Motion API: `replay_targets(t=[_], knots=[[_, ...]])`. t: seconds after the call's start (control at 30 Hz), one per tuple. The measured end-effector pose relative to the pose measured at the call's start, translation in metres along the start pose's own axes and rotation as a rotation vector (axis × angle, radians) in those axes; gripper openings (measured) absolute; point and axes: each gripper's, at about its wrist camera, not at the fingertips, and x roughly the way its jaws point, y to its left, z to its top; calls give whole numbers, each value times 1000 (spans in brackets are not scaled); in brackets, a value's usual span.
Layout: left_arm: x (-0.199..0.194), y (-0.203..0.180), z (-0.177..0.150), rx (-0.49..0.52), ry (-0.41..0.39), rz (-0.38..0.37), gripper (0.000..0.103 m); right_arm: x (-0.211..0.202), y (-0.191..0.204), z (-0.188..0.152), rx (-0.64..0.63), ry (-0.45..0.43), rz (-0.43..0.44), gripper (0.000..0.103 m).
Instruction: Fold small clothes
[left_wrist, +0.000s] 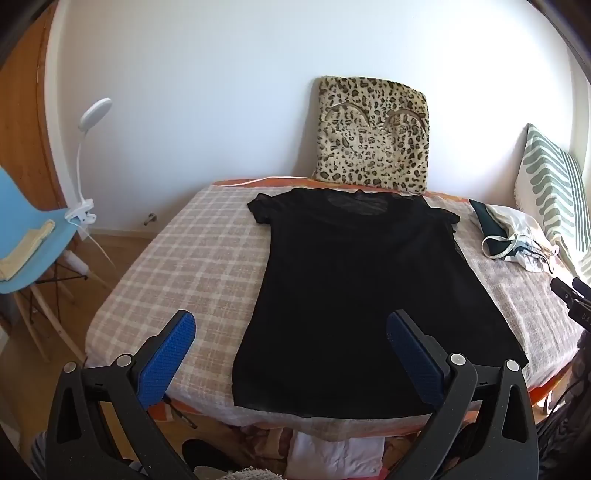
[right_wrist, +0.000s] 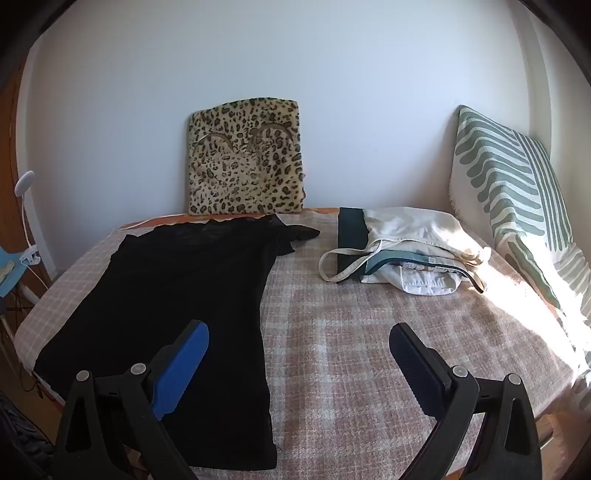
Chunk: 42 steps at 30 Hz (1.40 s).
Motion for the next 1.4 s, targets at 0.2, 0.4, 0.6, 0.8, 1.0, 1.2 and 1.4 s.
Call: replay_targets(t=[0.2,0.4,0.6,0.8,1.0,1.2,1.4], knots=[[-4,-1,2,10,-13,11,103,0,-1,-2,-4,-2,-2,99],[-5,-3,3,12,-17,22,103,-2,0,-2,-5,-6,1,99],[-6,-4,4,12,-17,21,103,-1,1,-1,-6,-6,0,99],[-7,-5,5,8,-21,21,103,-2,4,0,-10,-7,3,99],[-8,-5,6,8,-24,18,103,-3,5,0,-12,-9,1,100],[-9,-5,7,7,-25,19,103,-2,4,0,-12,-9,4,100],[-9,-5,7,7,-27,19,103,-2,4,0,-10,-10,3,100]])
